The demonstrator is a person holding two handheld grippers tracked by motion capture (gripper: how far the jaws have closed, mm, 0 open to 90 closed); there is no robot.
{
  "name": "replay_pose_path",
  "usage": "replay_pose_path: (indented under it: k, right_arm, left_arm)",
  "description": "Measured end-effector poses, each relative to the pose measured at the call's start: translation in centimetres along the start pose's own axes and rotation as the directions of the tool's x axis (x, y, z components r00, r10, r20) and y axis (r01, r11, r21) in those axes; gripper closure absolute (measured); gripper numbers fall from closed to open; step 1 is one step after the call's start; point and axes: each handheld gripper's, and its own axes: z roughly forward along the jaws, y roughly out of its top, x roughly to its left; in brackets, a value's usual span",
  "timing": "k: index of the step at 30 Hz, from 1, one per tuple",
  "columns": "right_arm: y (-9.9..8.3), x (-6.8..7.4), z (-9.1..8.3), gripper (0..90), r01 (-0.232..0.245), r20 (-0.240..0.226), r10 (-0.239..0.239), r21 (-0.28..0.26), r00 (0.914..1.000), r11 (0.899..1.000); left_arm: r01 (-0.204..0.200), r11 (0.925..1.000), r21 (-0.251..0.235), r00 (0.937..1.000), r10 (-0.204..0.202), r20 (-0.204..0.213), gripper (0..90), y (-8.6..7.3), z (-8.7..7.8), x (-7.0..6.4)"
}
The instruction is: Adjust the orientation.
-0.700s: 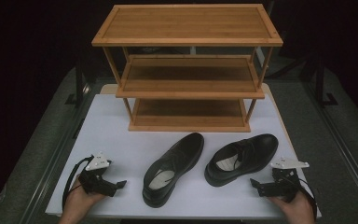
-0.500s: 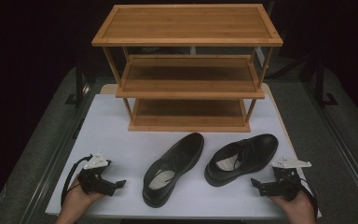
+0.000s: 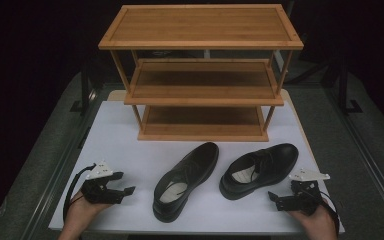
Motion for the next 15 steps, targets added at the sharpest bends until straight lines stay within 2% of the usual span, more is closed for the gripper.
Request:
replay_pose_path:
  k: [7, 11, 15]
  right_arm:
    - [0.0, 0.0, 0.0, 0.0, 0.001, 0.001, -0.001, -0.002, 1.0, 1.0]
    - [0.0, 0.0, 0.0, 0.0, 0.004, 0.001, -0.004, -0.004, 1.0, 1.0]
    - [0.0, 0.0, 0.0, 0.0, 0.001, 0.001, -0.001, -0.002, 1.0, 1.0]
  left_arm:
    - [-0.006, 0.9992, -0.04, 0.9998, 0.007, 0.019, 38.4, 1.9, -0.8, -0.5]
    - [-0.026, 0.9979, -0.059, 0.9987, 0.028, 0.041, 42.1, 3.5, -1.1, -1.1]
    - [-0.047, 0.996, -0.076, 0.994, 0.054, 0.096, 46.7, 5.3, -1.1, -2.0]
